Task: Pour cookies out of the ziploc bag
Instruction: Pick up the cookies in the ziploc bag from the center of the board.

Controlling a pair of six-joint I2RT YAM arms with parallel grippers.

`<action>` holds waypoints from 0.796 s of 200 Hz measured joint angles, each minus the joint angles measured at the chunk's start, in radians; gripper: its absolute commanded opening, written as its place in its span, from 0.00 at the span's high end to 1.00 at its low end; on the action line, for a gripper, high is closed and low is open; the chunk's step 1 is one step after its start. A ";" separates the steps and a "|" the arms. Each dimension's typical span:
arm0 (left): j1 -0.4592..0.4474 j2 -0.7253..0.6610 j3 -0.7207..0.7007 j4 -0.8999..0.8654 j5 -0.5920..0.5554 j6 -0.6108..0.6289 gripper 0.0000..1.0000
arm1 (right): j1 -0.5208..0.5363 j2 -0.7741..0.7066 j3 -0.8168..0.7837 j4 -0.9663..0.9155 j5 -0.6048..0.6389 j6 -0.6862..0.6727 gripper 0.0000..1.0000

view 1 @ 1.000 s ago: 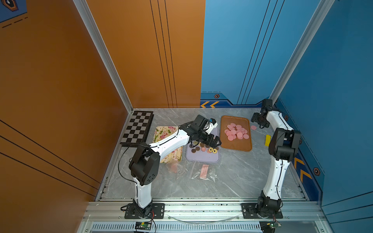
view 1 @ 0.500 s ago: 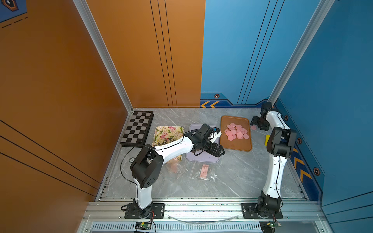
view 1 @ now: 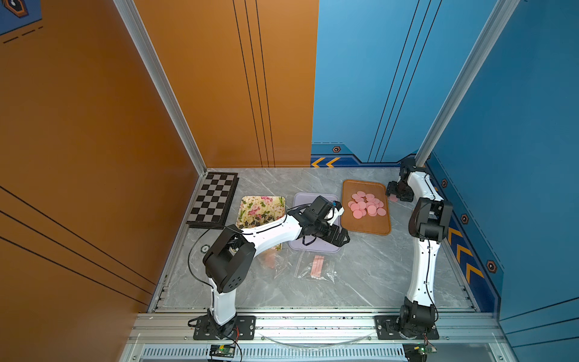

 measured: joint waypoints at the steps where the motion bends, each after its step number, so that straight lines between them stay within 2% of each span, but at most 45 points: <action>1: 0.000 0.000 0.000 0.000 0.000 0.000 0.02 | 0.001 0.000 0.000 -0.001 0.001 -0.002 0.28; 47: 0.000 -0.001 -0.007 0.014 -0.003 -0.008 0.02 | 0.003 0.001 0.002 -0.023 0.010 -0.015 0.41; 159: -0.015 -0.005 -0.010 0.018 -0.015 -0.011 0.02 | -0.005 0.001 0.002 -0.030 -0.028 -0.016 0.52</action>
